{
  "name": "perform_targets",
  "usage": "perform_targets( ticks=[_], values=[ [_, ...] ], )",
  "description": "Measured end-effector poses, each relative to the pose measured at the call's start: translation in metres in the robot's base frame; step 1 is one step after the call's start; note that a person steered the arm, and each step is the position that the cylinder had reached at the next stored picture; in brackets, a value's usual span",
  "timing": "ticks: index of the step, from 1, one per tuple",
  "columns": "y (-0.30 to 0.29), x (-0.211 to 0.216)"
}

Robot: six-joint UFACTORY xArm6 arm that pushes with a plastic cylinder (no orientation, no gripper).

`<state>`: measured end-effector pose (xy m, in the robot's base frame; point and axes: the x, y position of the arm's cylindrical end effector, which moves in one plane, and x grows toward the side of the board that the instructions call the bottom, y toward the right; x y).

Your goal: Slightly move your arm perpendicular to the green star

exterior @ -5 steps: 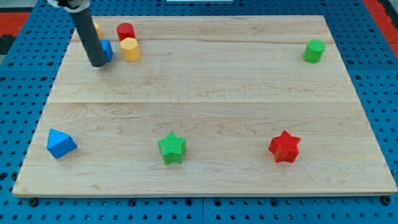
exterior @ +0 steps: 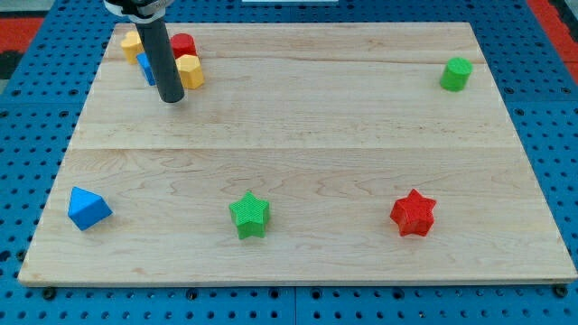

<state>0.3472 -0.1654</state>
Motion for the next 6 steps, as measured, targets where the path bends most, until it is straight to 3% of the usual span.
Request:
perform_targets(
  ticks=[6],
  values=[
    [0.0017,0.0010]
  ],
)
